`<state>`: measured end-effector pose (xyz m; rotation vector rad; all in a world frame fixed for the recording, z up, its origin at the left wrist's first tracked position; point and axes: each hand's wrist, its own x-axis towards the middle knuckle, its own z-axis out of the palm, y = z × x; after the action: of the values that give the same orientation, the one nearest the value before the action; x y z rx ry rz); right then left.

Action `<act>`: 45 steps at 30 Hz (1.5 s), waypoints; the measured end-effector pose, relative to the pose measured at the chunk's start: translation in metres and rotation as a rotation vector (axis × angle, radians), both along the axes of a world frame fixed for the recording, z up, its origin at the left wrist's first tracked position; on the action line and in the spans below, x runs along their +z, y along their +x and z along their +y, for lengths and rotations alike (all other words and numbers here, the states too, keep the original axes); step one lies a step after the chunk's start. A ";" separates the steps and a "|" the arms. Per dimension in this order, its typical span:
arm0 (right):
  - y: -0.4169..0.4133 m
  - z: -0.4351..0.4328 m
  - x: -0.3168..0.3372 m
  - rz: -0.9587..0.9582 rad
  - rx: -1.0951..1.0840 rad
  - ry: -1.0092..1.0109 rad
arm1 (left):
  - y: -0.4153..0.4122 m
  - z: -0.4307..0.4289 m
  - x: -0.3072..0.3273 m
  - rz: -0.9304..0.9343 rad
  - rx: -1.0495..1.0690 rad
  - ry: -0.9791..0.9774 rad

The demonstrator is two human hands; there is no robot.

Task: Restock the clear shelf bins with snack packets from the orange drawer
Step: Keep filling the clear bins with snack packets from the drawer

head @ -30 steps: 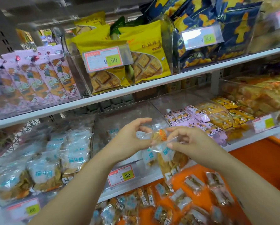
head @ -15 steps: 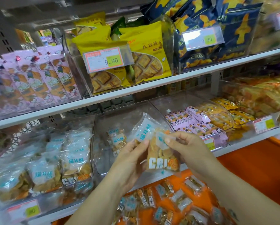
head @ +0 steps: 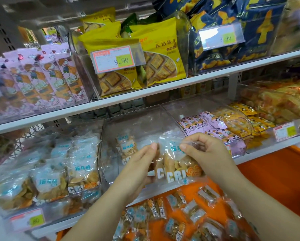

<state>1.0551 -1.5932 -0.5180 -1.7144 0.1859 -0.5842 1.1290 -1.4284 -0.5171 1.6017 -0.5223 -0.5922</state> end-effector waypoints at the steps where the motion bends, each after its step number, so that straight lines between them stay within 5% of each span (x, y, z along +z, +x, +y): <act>1: 0.000 0.001 -0.001 -0.016 -0.017 0.004 | -0.003 0.000 0.000 -0.039 -0.027 0.015; 7: 0.002 0.013 -0.005 -0.073 -0.064 0.004 | -0.010 -0.003 -0.002 -0.305 -0.007 0.092; 12: -0.001 0.003 0.003 0.227 0.269 -0.098 | -0.006 0.015 0.004 -0.445 0.018 0.134; 23: 0.030 0.046 0.030 -0.025 0.210 -0.405 | 0.014 0.077 0.027 -0.820 0.069 0.329; 29: 0.115 0.046 0.023 0.037 0.123 -0.465 | 0.064 0.134 0.016 -1.463 0.249 0.760; 36: 0.190 0.066 -0.016 0.604 0.455 -0.515 | 0.076 0.150 0.002 -1.466 0.138 0.847; 40: 0.213 0.068 -0.038 0.535 0.356 -0.540 | 0.084 0.150 0.003 -1.318 0.077 0.875; 45: 0.225 0.065 -0.047 0.532 0.432 -0.514 | 0.089 0.149 -0.004 -1.377 0.119 0.806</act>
<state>1.2803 -1.5279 -0.5651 -2.3008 0.0321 0.1761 1.2176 -1.2793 -0.5208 2.6826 -1.2592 0.6135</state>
